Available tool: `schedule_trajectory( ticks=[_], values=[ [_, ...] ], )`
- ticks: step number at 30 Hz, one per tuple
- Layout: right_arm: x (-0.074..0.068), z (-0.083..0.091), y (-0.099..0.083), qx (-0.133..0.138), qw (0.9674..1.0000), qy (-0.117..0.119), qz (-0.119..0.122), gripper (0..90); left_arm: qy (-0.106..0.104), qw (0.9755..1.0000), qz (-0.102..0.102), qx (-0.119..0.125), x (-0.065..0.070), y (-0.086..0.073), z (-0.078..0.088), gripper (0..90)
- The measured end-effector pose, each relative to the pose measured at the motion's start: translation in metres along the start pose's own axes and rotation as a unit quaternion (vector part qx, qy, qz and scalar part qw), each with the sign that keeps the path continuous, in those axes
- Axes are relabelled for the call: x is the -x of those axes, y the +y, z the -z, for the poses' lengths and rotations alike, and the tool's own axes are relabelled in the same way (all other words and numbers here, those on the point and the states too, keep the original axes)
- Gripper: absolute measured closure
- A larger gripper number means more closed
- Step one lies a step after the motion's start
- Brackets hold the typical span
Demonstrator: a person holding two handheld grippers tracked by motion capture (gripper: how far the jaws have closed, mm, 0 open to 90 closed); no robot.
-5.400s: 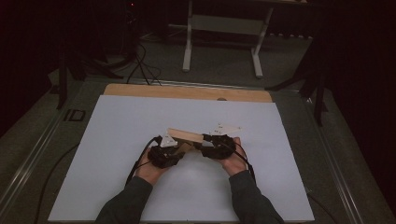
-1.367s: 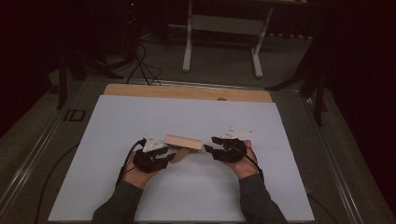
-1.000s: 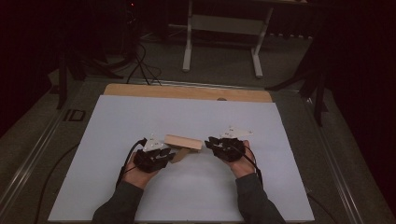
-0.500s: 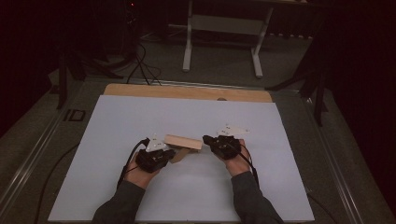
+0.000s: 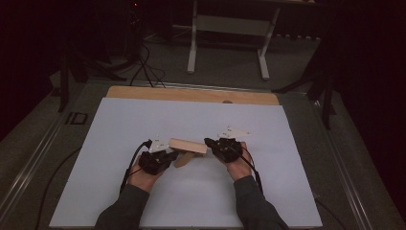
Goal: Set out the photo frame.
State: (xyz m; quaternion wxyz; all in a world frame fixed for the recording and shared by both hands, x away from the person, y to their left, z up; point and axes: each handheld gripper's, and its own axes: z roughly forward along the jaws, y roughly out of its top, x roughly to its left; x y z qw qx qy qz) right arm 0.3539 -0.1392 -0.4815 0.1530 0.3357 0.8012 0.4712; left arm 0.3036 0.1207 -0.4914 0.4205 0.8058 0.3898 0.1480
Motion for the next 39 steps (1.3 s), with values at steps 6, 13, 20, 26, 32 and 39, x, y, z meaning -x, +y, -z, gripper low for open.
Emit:
schedule_trajectory(
  ticks=[6, 13, 20, 26, 32, 39],
  values=[
    [0.001, -0.001, -0.001, -0.002, 1.0, 0.001, -0.001, 89.4, 0.0, 0.9999, 0.012, 0.008, -0.004, 0.003, 0.003, 89.6],
    [0.001, 0.0, -0.001, -0.003, 1.0, 0.002, 0.001, 89.5, -0.004, 0.9998, 0.017, 0.008, -0.005, 0.005, 0.001, 89.6],
    [0.0, 0.0, -0.002, -0.003, 1.0, 0.002, 0.003, 89.5, 0.001, 1.0, 0.003, 0.005, -0.001, 0.011, 0.0, 89.6],
    [-0.001, 0.001, -0.002, -0.005, 1.0, 0.003, 0.006, 89.5, 0.004, 1.0, 0.001, 0.003, 0.0, 0.012, -0.001, 89.6],
    [-0.004, 0.001, -0.002, -0.006, 0.9999, 0.004, 0.014, 89.5, 0.001, 1.0, 0.0, 0.004, 0.003, 0.014, -0.003, 89.6],
    [-0.006, 0.002, -0.002, -0.007, 0.9998, 0.003, 0.017, 89.6, -0.006, 1.0, -0.008, 0.001, 0.007, 0.016, -0.006, 89.6]
  ],
)
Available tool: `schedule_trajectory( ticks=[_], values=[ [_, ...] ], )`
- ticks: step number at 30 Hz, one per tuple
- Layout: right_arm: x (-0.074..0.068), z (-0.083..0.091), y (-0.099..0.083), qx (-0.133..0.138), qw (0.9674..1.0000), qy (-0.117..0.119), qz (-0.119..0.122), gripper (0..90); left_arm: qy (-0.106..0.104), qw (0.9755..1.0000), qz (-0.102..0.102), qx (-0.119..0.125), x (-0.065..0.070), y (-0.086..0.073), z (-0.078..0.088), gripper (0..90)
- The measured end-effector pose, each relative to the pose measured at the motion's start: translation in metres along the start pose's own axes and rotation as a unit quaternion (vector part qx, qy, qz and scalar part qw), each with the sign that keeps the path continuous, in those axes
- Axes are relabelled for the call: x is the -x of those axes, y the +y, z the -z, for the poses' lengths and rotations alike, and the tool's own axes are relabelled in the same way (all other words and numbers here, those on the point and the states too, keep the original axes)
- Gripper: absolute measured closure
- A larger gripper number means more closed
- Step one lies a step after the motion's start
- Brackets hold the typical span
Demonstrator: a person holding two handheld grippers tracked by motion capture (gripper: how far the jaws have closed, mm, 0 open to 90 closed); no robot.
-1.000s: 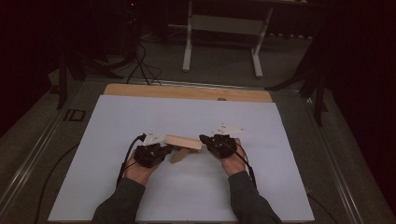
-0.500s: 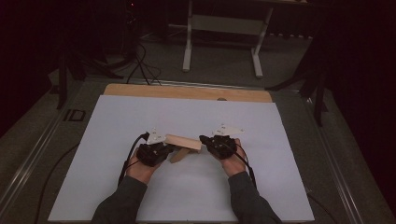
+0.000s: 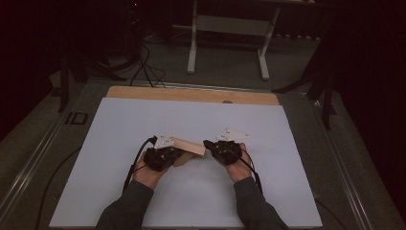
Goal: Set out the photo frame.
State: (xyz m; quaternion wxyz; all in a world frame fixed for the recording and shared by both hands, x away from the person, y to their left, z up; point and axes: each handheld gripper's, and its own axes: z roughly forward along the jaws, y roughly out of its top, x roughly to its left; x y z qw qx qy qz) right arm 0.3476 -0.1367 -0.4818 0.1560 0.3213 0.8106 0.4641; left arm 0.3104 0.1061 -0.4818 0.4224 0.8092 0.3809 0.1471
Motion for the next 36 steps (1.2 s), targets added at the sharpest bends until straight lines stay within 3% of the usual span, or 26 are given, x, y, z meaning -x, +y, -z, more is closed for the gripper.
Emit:
schedule_trajectory(
  ticks=[25, 36],
  values=[
    [-0.009, 0.0, -0.001, -0.005, 0.9997, 0.009, 0.022, 89.7, -0.012, 0.9998, -0.011, -0.006, 0.012, 0.003, -0.009, 89.6],
    [-0.016, 0.0, 0.0, -0.009, 0.9992, 0.018, 0.035, 89.7, -0.009, 0.9998, -0.012, -0.012, 0.01, 0.002, -0.01, 89.6]
  ],
)
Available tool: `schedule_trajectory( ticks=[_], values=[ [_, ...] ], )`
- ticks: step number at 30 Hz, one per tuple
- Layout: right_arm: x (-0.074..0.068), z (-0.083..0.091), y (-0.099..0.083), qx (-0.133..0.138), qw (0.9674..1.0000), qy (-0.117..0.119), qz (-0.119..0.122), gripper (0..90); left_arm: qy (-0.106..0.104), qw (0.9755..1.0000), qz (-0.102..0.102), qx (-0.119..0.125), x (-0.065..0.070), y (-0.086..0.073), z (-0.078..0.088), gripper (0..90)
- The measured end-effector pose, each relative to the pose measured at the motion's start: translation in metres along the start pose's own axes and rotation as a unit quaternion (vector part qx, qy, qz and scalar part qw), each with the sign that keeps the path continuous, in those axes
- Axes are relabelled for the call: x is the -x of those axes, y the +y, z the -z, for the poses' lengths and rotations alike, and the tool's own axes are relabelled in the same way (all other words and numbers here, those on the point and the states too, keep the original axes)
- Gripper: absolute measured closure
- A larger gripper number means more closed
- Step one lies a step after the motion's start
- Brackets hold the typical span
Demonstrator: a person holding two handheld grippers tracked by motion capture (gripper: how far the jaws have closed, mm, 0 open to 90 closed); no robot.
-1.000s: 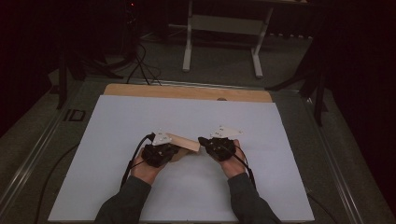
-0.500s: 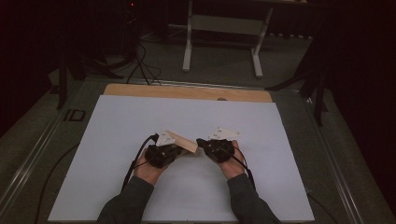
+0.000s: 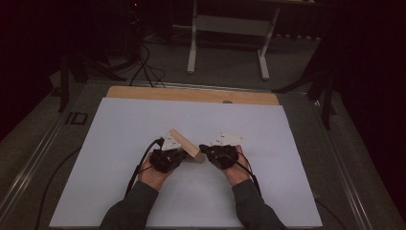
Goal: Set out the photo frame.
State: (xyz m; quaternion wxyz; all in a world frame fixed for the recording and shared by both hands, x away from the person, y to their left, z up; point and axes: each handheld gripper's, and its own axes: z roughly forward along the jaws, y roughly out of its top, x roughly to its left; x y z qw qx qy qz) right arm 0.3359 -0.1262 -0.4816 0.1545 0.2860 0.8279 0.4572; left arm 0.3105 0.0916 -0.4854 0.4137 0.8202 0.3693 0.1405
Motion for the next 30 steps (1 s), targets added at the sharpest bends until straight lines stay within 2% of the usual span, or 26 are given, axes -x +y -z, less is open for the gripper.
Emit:
schedule_trajectory(
  ticks=[17, 30],
  values=[
    [-0.009, -0.003, 0.001, -0.004, 0.9998, 0.017, 0.008, 89.7, 0.01, 0.9999, 0.008, -0.001, -0.008, -0.001, -0.003, 89.7],
    [-0.014, -0.006, 0.003, -0.004, 0.9996, 0.023, 0.015, 89.8, 0.014, 0.9999, 0.001, -0.001, -0.014, -0.002, -0.006, 89.7]
  ],
)
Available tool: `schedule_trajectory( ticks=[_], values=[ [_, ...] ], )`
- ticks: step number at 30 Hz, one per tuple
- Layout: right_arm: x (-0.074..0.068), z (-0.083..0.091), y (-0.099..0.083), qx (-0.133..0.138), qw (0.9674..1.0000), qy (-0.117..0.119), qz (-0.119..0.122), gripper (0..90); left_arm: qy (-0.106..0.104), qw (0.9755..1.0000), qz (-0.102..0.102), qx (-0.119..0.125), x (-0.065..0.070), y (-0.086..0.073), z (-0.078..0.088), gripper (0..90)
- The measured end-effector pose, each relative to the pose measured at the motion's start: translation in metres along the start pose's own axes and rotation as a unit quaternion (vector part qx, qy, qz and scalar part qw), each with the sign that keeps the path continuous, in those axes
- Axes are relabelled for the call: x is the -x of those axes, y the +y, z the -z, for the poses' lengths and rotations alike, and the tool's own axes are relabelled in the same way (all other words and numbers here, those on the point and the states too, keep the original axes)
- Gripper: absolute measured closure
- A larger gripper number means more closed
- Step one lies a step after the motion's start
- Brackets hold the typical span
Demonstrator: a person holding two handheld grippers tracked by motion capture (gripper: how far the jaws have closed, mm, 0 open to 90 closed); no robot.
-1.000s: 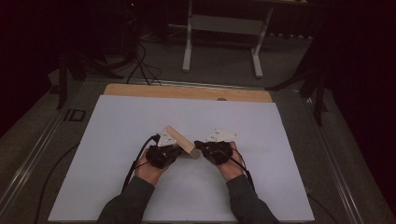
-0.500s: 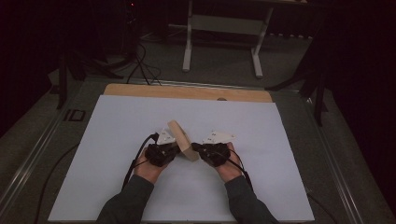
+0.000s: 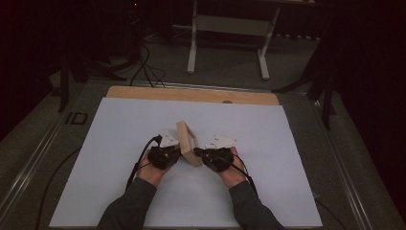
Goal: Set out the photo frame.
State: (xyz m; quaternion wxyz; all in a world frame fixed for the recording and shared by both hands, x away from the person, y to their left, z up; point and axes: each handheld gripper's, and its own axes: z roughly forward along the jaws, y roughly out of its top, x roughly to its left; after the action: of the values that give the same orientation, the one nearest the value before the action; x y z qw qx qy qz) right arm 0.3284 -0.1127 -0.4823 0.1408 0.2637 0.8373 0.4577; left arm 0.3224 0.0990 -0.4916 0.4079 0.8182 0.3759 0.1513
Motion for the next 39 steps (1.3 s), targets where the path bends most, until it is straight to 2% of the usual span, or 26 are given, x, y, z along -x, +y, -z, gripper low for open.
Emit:
schedule_trajectory(
  ticks=[13, 19, 26, 35, 39],
  values=[
    [-0.002, -0.002, 0.001, 0.003, 0.9999, 0.01, 0.001, 89.6, 0.002, 1.0, 0.001, 0.003, -0.003, -0.001, 0.0, 89.2],
    [-0.002, -0.001, 0.001, 0.002, 1.0, 0.006, 0.006, 88.4, 0.004, 0.9999, 0.003, 0.009, -0.004, -0.002, 0.003, 84.5],
    [0.003, 0.004, 0.001, 0.005, 1.0, -0.002, 0.002, 83.6, 0.01, 0.9997, 0.01, 0.019, -0.005, -0.004, 0.01, 78.4],
    [0.006, 0.008, 0.002, 0.008, 0.9999, -0.008, -0.003, 74.8, 0.004, 0.9996, 0.01, 0.025, -0.004, -0.006, 0.019, 72.3],
    [0.006, 0.009, 0.002, 0.008, 0.9999, -0.008, -0.002, 72.3, -0.003, 0.9997, 0.014, 0.019, -0.007, -0.009, 0.021, 69.1]
  ],
)
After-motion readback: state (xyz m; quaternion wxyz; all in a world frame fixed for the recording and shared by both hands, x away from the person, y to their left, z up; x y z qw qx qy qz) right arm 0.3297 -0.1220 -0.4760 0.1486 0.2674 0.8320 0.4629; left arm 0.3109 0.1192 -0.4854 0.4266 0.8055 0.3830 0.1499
